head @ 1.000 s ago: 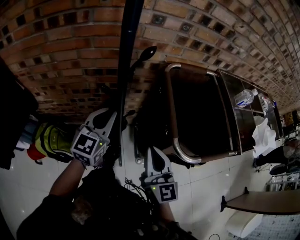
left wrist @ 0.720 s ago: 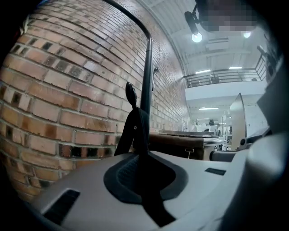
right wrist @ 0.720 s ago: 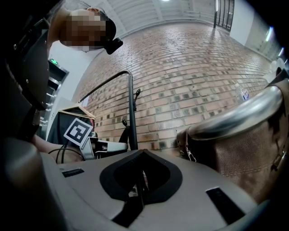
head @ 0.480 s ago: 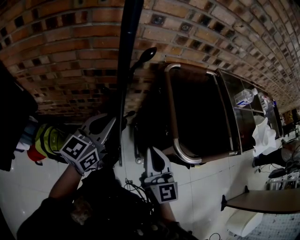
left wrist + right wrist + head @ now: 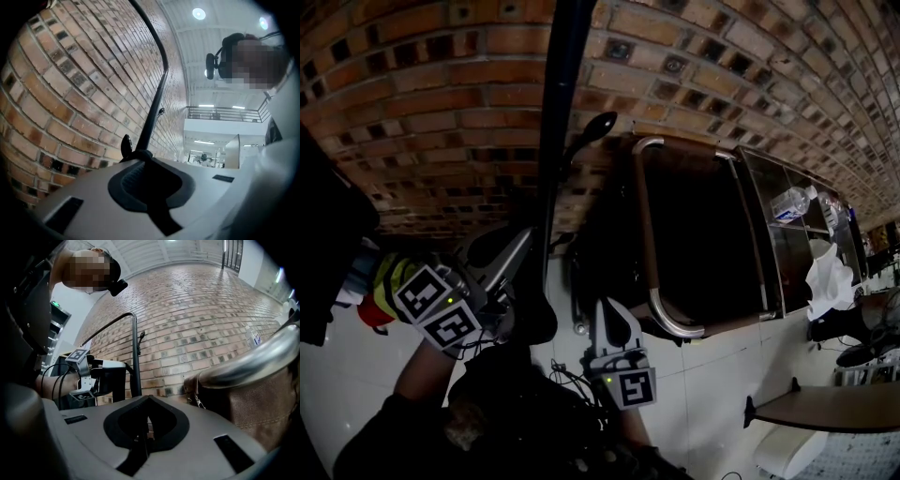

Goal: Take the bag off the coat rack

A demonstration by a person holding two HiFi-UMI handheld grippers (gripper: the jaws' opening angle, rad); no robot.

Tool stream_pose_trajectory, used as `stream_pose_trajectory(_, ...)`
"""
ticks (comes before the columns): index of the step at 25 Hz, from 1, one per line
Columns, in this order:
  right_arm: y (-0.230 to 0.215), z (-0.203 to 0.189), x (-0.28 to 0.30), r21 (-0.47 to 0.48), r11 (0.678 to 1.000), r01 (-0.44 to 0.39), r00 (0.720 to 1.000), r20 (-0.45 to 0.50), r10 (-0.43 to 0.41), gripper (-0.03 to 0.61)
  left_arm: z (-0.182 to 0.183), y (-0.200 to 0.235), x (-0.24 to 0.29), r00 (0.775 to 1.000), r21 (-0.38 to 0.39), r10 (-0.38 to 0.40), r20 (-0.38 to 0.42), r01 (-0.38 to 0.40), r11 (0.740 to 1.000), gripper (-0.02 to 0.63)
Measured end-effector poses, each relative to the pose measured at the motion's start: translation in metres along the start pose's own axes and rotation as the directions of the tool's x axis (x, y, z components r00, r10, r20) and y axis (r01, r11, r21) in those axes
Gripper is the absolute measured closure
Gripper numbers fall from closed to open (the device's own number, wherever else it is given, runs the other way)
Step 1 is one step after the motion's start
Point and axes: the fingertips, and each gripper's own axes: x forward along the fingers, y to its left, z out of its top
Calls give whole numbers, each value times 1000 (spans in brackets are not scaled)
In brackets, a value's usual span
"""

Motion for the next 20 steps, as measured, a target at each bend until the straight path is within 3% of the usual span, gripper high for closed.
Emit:
stream_pose_trajectory(7, -9, 14, 13, 4, 1000, 13, 1000, 24, -13, 572, 33, -5, 12, 998, -34, -60, 14, 61, 998, 594)
stream_pose_trajectory(14, -11, 28, 21, -1, 1000, 20, 998, 53, -20, 572, 85, -11, 8, 994, 54, -97, 56, 94, 994, 594)
stream_pose_trajectory(20, -10, 36, 25, -10, 1000, 14, 998, 69, -13, 572, 102, -8, -8, 994, 57, -78, 77, 74, 996, 594)
